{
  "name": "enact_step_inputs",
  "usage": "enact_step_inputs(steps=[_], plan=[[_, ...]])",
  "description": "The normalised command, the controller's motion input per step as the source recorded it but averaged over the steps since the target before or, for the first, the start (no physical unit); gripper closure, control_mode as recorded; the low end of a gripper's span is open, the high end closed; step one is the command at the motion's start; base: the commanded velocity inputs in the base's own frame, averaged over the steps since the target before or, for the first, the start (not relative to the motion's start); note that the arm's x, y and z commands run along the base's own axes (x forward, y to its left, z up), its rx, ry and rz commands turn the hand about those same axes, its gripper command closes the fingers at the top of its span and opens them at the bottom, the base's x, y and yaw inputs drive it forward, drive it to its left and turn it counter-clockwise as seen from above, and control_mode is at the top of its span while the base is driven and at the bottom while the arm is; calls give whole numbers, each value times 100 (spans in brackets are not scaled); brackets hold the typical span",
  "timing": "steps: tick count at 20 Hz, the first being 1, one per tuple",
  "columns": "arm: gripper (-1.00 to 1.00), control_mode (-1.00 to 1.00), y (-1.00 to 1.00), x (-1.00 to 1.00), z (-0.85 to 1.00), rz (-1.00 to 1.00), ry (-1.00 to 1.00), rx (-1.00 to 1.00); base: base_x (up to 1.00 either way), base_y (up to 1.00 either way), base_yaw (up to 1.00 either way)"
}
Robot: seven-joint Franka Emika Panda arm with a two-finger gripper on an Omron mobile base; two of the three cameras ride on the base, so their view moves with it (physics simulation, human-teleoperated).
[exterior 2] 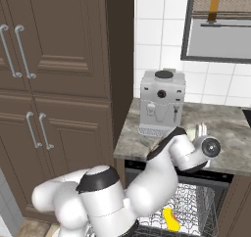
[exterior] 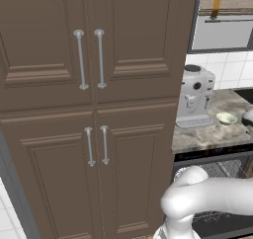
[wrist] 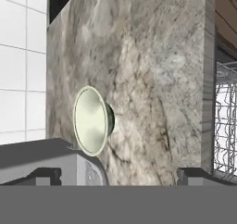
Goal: Pick up the cup and bowl from the counter, place them in the dishwasher, and close the dishwasher door.
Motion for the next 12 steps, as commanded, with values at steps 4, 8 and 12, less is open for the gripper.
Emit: enact_step_inputs(steps=[4,8,12], plan=[[-100,-100,0,52,0,1,0,0,0,0,0],[-100,-100,0,46,-12,0,0,0,0,0,0],[-100,-100,0,29,-24,1,0,0,0,0,0]])
